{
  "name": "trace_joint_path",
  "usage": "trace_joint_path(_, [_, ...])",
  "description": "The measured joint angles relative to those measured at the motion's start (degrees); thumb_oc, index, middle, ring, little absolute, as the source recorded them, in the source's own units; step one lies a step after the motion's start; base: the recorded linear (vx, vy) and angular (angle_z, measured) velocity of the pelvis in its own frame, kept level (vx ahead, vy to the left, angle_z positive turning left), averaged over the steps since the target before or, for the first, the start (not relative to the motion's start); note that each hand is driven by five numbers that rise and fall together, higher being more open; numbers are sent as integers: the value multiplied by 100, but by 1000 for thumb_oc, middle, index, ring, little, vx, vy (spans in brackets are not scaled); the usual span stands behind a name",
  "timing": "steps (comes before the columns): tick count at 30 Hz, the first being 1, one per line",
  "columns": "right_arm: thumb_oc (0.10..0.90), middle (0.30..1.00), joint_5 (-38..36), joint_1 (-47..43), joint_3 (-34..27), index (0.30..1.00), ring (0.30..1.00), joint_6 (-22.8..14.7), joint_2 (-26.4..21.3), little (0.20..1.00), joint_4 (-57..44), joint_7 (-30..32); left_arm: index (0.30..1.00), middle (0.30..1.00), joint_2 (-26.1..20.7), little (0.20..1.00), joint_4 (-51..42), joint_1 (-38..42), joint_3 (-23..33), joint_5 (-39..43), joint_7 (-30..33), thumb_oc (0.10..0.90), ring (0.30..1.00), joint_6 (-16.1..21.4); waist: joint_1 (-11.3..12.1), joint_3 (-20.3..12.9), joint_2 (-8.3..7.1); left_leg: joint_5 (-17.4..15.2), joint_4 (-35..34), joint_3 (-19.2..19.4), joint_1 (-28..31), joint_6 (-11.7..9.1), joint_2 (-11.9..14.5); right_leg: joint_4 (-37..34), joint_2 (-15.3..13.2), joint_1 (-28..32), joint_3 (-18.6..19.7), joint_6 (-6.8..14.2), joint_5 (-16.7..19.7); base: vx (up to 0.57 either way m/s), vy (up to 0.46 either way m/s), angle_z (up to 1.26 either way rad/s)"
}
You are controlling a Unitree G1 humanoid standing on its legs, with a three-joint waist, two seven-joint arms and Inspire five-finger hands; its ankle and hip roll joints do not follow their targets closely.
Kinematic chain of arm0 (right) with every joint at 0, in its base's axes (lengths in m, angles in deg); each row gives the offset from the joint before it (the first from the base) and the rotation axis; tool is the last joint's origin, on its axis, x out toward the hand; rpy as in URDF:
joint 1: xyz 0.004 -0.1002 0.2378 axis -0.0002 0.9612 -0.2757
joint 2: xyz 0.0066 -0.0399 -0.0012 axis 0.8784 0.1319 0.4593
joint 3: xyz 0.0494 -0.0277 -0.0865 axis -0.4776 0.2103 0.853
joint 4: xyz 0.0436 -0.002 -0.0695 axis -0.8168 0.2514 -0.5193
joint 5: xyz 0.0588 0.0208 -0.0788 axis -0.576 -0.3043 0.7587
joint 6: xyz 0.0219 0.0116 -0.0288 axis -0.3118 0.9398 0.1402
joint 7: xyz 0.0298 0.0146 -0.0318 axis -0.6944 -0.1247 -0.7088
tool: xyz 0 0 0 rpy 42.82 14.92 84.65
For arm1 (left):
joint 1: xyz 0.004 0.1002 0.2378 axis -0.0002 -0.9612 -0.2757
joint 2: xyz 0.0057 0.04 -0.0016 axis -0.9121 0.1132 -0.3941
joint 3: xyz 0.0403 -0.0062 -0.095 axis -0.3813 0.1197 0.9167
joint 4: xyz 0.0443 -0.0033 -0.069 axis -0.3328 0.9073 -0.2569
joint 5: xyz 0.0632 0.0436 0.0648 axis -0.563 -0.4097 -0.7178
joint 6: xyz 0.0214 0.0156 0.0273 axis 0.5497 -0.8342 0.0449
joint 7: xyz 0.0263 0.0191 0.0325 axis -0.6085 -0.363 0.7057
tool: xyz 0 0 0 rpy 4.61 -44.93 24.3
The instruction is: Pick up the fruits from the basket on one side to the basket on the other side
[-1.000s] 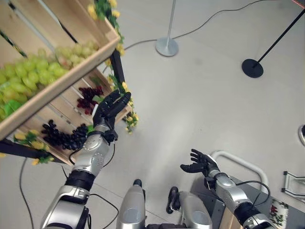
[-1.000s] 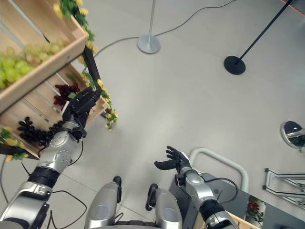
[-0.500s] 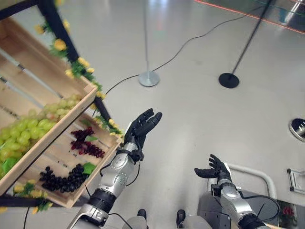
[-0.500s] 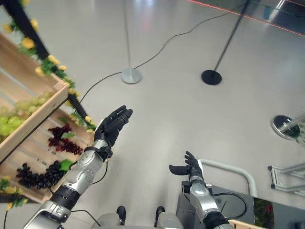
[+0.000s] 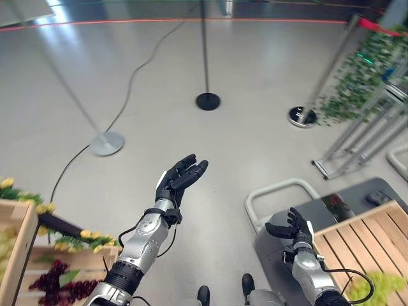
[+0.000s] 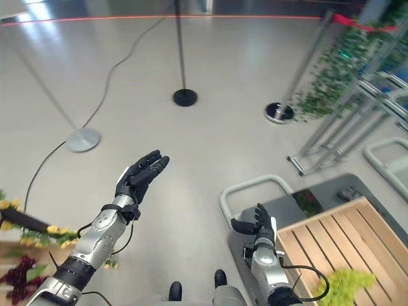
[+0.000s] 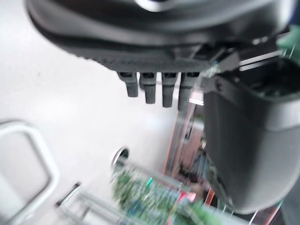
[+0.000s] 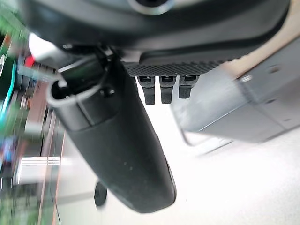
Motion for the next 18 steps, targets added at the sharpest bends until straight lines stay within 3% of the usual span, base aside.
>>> trace_joint_path(1, [800, 900, 1, 38, -6, 900, 900, 0, -22, 900, 21, 24, 900, 900, 55, 900, 2, -8, -4, -15, -46, 800, 900, -20, -11, -2, 42, -14, 6, 70, 22, 18, 6, 332, -140, 30, -181, -16, -247, 42, -164, -84])
trace_joint_path(2, [800, 900, 2, 73, -7, 900, 900, 0, -35, 900, 63, 29, 900, 900, 84, 900, 1, -21, 0, -18, -110, 800, 900, -24, 1, -6, 44, -13, -17, 402, 69, 13, 19, 624, -390, 156, -536, -33, -535, 43, -240, -104])
trace_joint_path(3, [800, 900, 11, 83, -5, 900, 900, -15, -22, 900, 86, 29, 900, 900, 70, 900, -5, -60, 29, -17, -124, 800, 900, -25, 212, -19, 32, 2, -114, 712, 167, -14, 30, 580, -618, 288, -913, -31, -637, 17, -169, -116])
trace_joint_path(4, [800, 900, 23, 83, -4, 900, 900, -48, -14, 900, 89, 30, 900, 900, 54, 900, -6, -77, 54, -18, -126, 800, 900, -26, 301, -31, 10, 8, -141, 838, 171, -30, 19, 473, -705, 368, -987, 0, -621, 23, -181, -122])
trace_joint_path(6, [800, 900, 55, 81, 2, 900, 900, -133, -17, 900, 46, 44, 900, 900, 45, 900, -6, -156, 214, -10, -128, 800, 900, -30, 319, -84, -112, 75, -210, 984, 83, -117, -57, -392, -774, 672, -775, 181, -534, 23, -103, -66])
trace_joint_path(8, [800, 900, 73, 88, 33, 900, 900, -135, -22, 900, -103, 94, 900, 900, -65, 900, -6, -224, 270, -6, -126, 800, 900, -108, 306, -82, -270, 150, -251, 965, 80, -222, -144, -1269, -764, 1031, -660, 437, -379, 29, -97, -40])
trace_joint_path(9, [800, 900, 238, 105, 31, 900, 900, -135, -58, 900, -242, 161, 900, 900, -15, 900, -31, -343, 308, -8, -122, 800, 900, -140, 279, -96, -187, 224, -337, 761, 113, -333, -56, -1388, -643, 1081, -627, 441, -285, 61, -110, -20])
trace_joint_path(11, [800, 900, 310, 308, 25, 900, 900, -185, -137, 900, -606, 269, 900, 900, 118, 900, -179, -495, 299, -12, -172, 800, 900, -207, 140, -127, -121, 316, -414, 498, 124, -463, 74, -1387, -458, 1076, -607, 321, -286, 72, -103, -2])
trace_joint_path(16, [800, 900, 944, 386, -621, 900, 900, -556, -390, 900, -865, 721, 900, 900, 160, 900, -374, -554, 276, -18, -299, 800, 900, -421, 97, -124, -127, 366, -414, 547, 129, -554, 238, -1389, -287, 1035, -513, 212, -267, 28, -91, -8])
trace_joint_path(18, [800, 900, 1187, 379, -951, 900, 900, -657, -727, 900, -860, 1061, 900, 900, 139, 900, -400, -554, 275, -17, -330, 800, 900, -481, 74, -121, -134, 370, -412, 549, 127, -557, 241, -1389, -285, 1030, -504, 206, -253, -15, -106, -3])
